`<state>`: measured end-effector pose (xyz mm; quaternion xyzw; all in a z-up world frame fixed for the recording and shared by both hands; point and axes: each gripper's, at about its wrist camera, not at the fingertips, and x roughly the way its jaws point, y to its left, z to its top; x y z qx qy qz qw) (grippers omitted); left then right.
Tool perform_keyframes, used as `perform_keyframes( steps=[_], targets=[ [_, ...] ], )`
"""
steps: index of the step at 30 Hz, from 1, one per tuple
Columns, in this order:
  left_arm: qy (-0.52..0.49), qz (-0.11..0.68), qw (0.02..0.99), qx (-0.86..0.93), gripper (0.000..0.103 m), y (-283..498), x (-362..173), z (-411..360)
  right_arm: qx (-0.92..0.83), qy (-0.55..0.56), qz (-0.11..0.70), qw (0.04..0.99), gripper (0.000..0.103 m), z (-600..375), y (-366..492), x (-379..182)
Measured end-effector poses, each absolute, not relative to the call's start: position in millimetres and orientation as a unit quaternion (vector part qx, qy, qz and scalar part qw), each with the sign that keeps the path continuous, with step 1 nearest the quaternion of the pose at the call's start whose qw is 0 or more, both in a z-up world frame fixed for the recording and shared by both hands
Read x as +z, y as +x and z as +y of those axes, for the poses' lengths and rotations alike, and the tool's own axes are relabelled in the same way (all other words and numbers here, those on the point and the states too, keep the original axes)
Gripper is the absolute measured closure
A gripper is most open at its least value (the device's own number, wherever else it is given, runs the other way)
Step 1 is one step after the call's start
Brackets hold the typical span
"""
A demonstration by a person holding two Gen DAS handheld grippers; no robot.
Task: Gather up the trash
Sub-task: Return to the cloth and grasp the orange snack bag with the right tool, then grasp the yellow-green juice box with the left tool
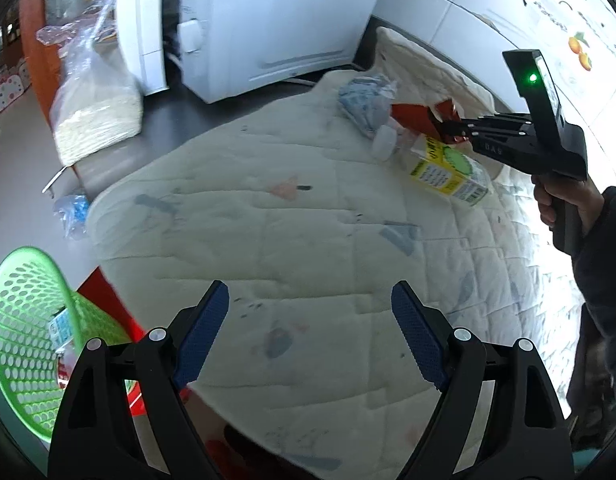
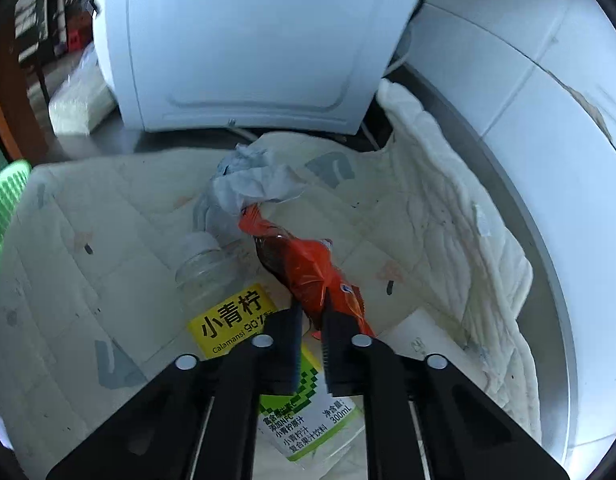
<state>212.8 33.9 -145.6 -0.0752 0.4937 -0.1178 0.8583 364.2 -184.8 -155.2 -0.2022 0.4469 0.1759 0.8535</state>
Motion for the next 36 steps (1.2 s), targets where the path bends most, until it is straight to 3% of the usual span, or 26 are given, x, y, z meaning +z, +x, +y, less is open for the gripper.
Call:
perform_keyframes(
  steps=[7, 18, 24, 36],
  targets=[
    [-0.026, 0.478, 0.863, -0.163, 0.02, 231.2, -134.6, -13.2, 0.184, -0.127, 0.43, 0.875, 0.101, -214.7, 345.4, -121.5],
    [0.088, 0.45, 0.85, -0.258, 0.021, 273.0, -123.6, -78.0, 0.173, -0.1, 0.407, 0.891, 0.102, -264.2, 286.7, -88.2],
    [0.168, 0.419, 0.833, -0.32, 0.012, 302.0, -122.6, -112.1, 0.155, -0.079, 0.415, 0.893, 0.102, -299.9, 252.2, -85.8],
    [0.329, 0.39, 0.742, -0.434, 0.011, 351.8, -156.4, -176.7, 0.12, -0.015, 0.45, 0.885, 0.102, -342.9, 231.2, -108.7]
  ],
)
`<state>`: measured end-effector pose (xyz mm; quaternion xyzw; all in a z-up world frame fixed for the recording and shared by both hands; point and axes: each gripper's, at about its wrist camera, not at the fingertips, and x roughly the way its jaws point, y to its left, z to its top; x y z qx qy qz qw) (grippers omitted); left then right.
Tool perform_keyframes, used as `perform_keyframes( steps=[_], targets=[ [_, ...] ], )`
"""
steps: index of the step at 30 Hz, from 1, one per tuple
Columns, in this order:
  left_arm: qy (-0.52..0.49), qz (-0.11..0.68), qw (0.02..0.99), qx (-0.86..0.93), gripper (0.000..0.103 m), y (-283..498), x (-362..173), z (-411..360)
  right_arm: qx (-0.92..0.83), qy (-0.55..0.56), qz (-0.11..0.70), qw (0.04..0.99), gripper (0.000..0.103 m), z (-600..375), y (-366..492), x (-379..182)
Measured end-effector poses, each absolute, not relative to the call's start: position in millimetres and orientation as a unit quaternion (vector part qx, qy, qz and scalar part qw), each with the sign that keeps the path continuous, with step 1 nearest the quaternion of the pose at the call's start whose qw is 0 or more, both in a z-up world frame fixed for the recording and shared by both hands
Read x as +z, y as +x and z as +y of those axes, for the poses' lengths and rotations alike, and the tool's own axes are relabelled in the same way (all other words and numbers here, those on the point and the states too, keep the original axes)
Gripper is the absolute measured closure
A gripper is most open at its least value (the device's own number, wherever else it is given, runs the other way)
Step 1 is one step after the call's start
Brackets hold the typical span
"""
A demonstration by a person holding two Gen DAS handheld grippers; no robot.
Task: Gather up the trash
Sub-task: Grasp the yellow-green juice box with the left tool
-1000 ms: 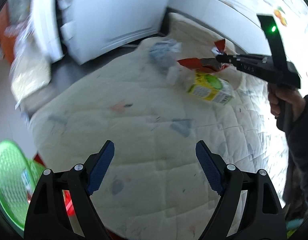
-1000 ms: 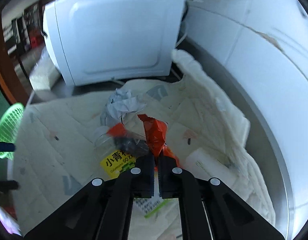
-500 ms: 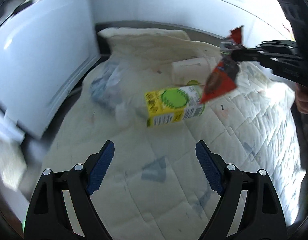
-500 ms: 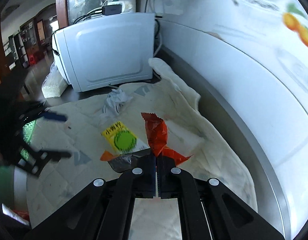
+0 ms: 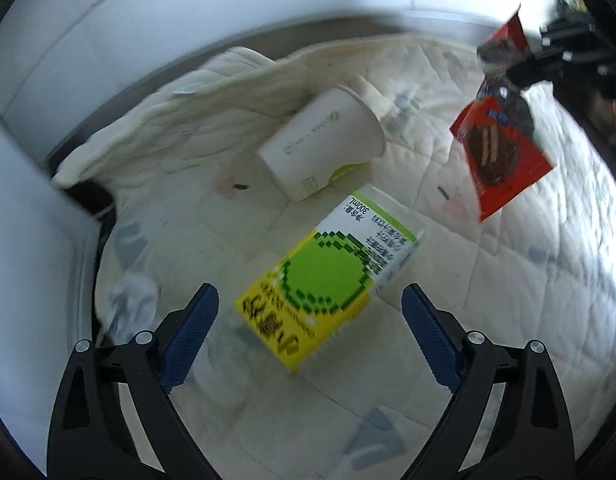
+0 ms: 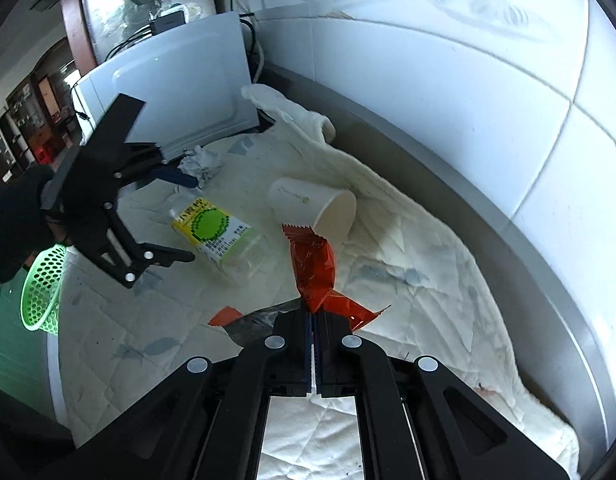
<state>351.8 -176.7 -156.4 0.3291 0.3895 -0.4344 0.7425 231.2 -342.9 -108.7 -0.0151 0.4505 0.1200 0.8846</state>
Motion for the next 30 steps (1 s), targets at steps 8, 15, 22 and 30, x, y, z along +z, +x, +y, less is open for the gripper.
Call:
perform_keyframes(
  steps=[8, 15, 22, 30],
  targets=[
    [0.379, 0.393, 0.681, -0.488, 0.011, 365.3, -177.3, -199.2, 0.116, -0.001, 0.463, 0.879, 0.102, -347.5, 235.6, -119.2],
    [0.382, 0.403, 0.668, -0.495, 0.022, 366.8, -190.8, -201.5, 0.119, 0.004, 0.471, 0.874, 0.102, -344.4, 240.2, -128.5],
    [0.342, 0.428, 0.701, -0.456, 0.039, 364.3, -184.4, -193.4, 0.119, 0.009, 0.469, 0.875, 0.102, -344.0, 241.3, -130.2],
    [0.274, 0.466, 0.75, -0.381, 0.047, 346.3, -173.3, -178.4, 0.13, 0.015, 0.466, 0.875, 0.102, -338.9, 237.1, -127.5]
  ],
)
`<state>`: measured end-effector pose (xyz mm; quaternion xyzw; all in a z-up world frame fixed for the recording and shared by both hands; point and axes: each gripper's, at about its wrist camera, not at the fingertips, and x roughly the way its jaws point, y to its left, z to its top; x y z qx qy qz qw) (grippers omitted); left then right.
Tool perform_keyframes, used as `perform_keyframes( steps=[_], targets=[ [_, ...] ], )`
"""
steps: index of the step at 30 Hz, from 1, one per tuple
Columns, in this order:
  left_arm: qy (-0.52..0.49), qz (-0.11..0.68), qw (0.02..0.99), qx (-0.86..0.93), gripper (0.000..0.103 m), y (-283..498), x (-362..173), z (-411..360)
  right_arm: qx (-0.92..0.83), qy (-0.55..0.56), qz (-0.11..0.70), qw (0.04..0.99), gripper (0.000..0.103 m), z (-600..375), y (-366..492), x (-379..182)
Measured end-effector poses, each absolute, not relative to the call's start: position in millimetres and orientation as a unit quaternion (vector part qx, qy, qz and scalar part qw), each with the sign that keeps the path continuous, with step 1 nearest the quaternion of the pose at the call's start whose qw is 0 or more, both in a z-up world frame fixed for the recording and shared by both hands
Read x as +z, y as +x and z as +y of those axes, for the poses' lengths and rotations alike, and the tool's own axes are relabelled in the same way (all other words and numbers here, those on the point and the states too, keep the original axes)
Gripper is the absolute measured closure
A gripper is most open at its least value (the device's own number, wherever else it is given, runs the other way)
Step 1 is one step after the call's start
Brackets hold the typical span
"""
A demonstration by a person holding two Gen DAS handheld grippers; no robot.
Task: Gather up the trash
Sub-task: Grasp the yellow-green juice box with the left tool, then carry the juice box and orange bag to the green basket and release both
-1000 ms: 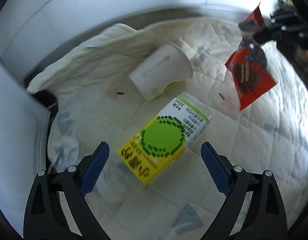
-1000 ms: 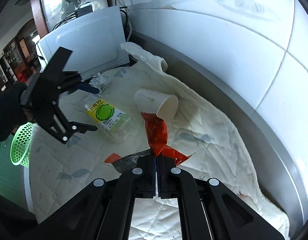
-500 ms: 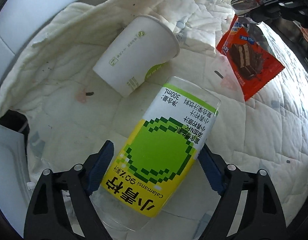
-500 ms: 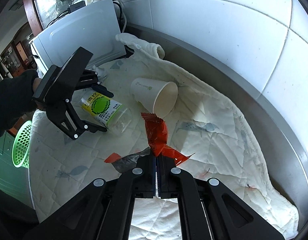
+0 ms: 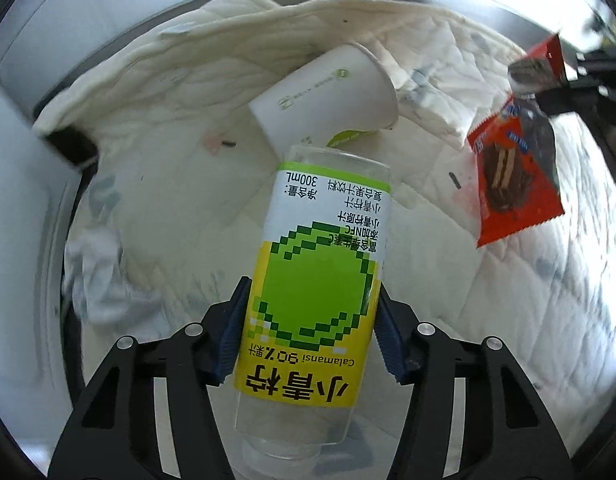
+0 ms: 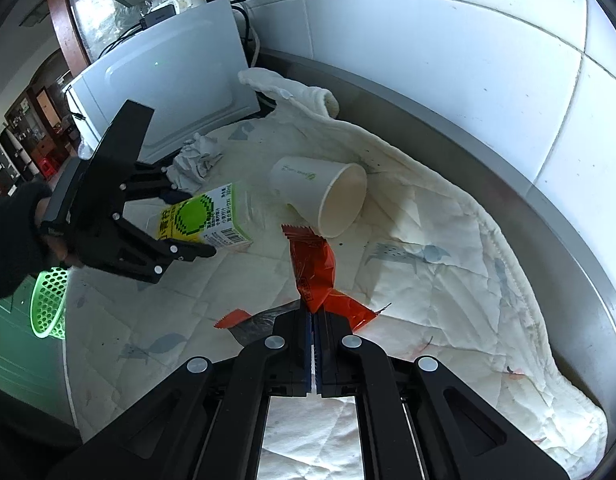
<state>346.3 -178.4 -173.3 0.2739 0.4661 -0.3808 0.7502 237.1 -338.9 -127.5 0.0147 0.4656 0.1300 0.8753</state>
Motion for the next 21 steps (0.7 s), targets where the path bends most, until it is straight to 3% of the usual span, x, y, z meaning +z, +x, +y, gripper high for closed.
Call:
perform_keyframes(
  steps=[13, 21],
  targets=[
    [0.12, 0.48, 0.81, -0.314, 0.048, 284.9, -139.4, -91.4, 0.184, -0.009, 0.455, 0.871, 0.102, -290.1, 228.7, -113.2],
    [0.042, 0.452, 0.864, -0.217, 0.048, 227.9, -99.8, 20.1, 0.271, -0.048, 0.432, 0.859, 0.102, -207.3, 224.0, -92.3]
  ],
)
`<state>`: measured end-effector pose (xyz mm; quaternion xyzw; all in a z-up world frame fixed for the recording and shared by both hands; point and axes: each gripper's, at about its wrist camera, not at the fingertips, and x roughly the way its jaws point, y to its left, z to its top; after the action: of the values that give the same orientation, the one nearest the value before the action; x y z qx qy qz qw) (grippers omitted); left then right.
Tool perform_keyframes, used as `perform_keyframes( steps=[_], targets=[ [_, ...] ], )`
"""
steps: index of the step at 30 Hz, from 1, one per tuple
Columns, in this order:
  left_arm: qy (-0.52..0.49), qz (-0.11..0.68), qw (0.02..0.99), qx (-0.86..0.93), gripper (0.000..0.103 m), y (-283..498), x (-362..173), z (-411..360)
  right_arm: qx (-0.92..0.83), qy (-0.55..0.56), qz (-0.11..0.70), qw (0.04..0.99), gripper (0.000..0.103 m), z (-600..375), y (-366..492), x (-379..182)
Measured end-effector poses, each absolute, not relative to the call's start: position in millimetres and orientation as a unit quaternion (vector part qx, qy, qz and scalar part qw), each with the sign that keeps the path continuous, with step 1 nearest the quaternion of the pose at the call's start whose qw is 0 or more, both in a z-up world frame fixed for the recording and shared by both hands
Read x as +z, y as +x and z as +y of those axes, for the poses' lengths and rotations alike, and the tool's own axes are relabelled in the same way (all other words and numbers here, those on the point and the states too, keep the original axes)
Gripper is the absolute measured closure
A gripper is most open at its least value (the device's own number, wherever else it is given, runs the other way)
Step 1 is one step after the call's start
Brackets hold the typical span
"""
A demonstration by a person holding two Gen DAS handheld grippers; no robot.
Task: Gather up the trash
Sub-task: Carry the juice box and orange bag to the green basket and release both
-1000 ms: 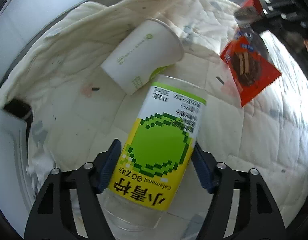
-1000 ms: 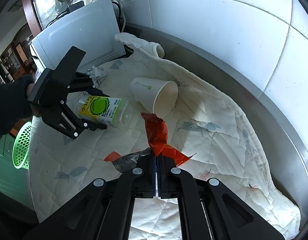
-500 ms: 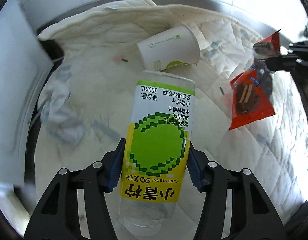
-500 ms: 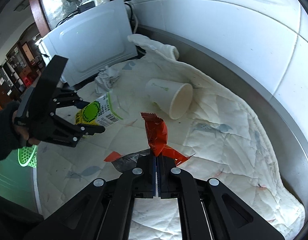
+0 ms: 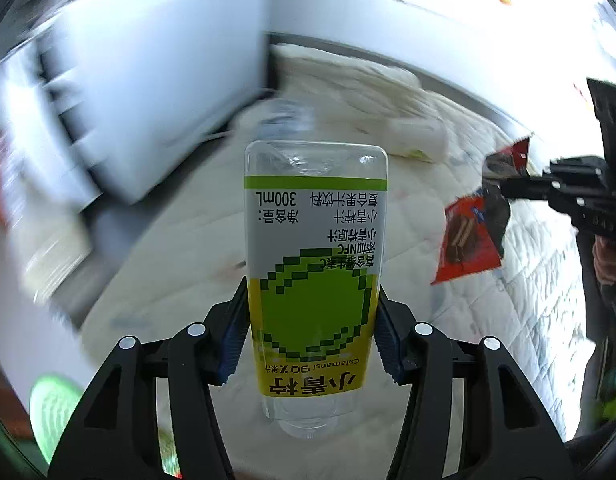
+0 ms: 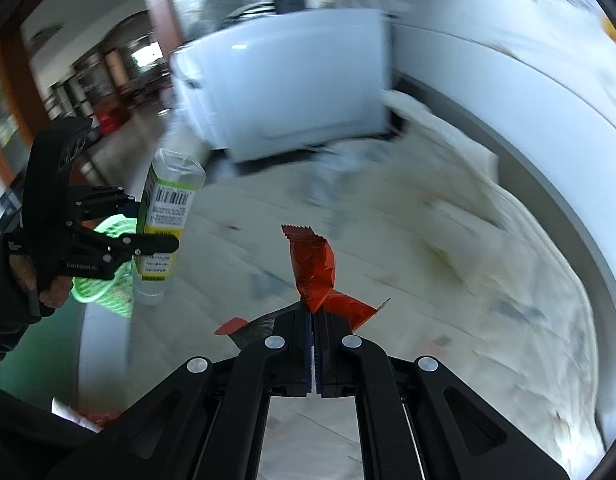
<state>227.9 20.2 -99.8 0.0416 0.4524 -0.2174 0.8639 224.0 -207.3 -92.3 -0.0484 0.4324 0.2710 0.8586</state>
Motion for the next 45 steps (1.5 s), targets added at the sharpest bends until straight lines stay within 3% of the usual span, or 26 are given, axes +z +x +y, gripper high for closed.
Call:
perform_keyframes(
  steps=[8, 16, 29, 35, 37, 45],
  targets=[
    [-0.021, 0.44, 0.894, -0.081, 0.048, 173.4, -88.6, 155.7, 0.37, -0.077, 0.411, 0.83, 0.102, -96.3, 215.9, -81.2],
    [-0.072, 0.457, 0.886, 0.037, 0.048, 130.2, -113.5, 274.1, 0.454, -0.095, 0.404, 0.789, 0.102, 30.5, 205.4, -83.1],
    [-0.166, 0.481, 0.853, 0.117, 0.048, 96.8, -178.1, 380.5, 0.506, -0.125, 0.437, 0.733, 0.1, 209.0, 196.4, -136.0],
    [-0.191, 0.491, 0.841, 0.124, 0.048, 95.9, -196.7, 393.8, 0.487, -0.126, 0.466, 0.728, 0.087, 248.9, 208.8, -169.0],
    [-0.195, 0.497, 0.836, 0.123, 0.048, 96.1, -201.8, 394.5, 0.481, -0.12, 0.478, 0.725, 0.065, 253.0, 213.6, -176.7],
    [-0.21, 0.503, 0.829, 0.122, 0.045, 99.8, -212.8, 398.4, 0.476, -0.116, 0.472, 0.733, 0.053, 243.2, 211.5, -167.7]
  ],
)
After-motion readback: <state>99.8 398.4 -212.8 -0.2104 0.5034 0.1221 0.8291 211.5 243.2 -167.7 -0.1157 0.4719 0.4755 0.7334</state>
